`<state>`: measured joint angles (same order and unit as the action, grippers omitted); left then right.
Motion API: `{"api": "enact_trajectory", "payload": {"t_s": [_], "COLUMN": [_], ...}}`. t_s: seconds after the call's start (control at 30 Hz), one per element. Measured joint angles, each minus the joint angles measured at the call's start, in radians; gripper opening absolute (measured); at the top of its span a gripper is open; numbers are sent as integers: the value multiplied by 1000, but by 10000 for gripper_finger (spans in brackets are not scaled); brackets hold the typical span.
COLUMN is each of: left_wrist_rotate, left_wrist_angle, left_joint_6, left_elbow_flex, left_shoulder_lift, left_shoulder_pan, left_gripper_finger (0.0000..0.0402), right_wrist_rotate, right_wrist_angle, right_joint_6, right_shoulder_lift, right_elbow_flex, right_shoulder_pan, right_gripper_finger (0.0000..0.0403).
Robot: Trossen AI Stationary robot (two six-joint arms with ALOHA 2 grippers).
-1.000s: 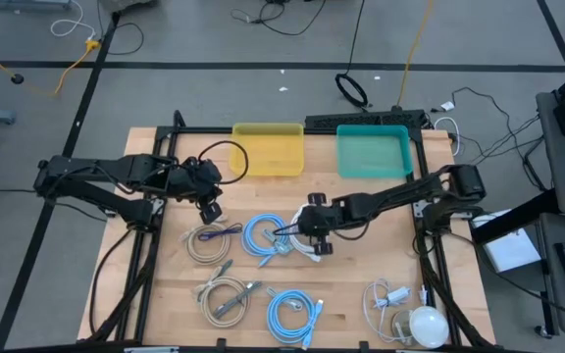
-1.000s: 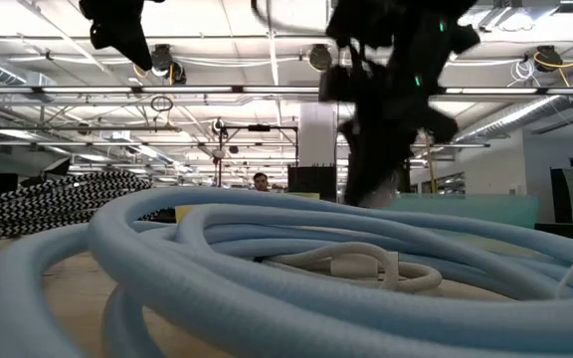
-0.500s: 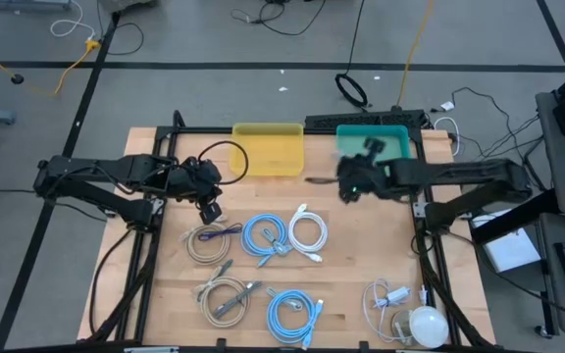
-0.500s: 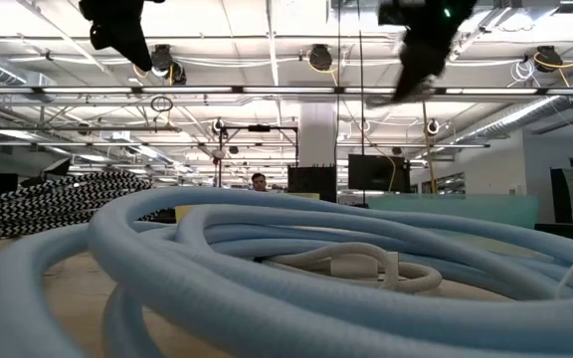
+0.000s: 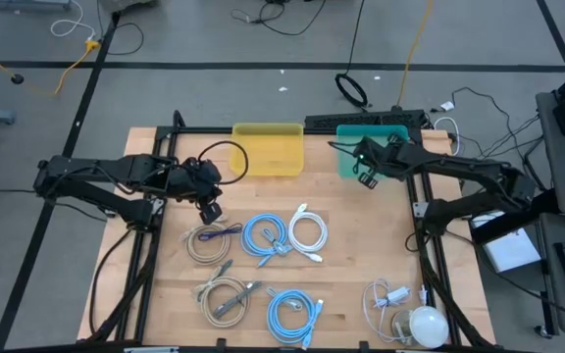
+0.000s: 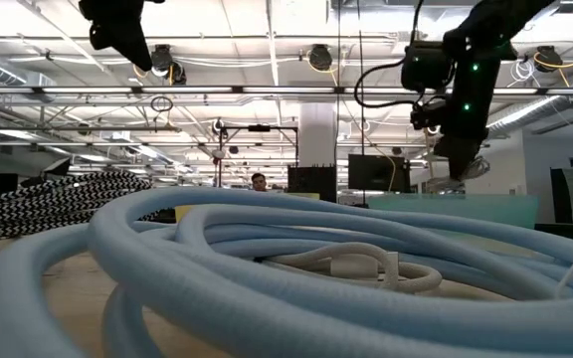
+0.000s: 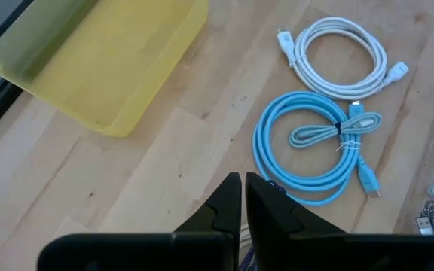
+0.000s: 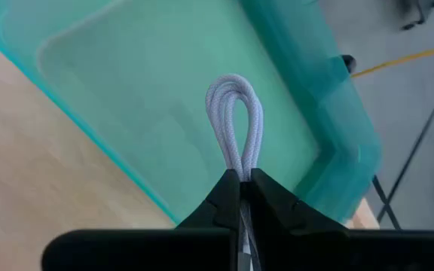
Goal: Pick & Place USB Port
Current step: Put the top gray charger cable into the green bin
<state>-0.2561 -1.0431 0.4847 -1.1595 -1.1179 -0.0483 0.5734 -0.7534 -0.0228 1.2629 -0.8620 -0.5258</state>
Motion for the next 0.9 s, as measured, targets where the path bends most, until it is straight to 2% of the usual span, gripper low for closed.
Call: {"api": "enact_trajectory", "payload": {"t_s": [0.23, 0.37, 0.5, 0.73, 0.9], "left_wrist_rotate": [9, 0, -7, -7, -7], "left_wrist_angle": [-2, -3, -3, -3, -3], "left_joint_6": [18, 18, 18, 18, 23], "left_elbow_flex": [0, 0, 0, 0, 0], "left_shoulder_lift": [0, 0, 0, 0, 0], "left_shoulder_pan": [-21, -21, -21, -21, -21], "left_gripper_finger": [24, 24, 24, 24, 24], "right_wrist_rotate": [-7, -121, -153, -103, -130], "right_wrist_angle": [25, 51, 64, 97, 99], "right_joint_6": [-212, -373, -481, -529, -465], "right_shoulder_lift": [0, 0, 0, 0, 0], "right_elbow_flex": [4, 4, 4, 4, 4], "right_shoulder_pan": [-17, -17, -16, -18, -18], "right_gripper_finger": [5, 5, 5, 6, 53]}}
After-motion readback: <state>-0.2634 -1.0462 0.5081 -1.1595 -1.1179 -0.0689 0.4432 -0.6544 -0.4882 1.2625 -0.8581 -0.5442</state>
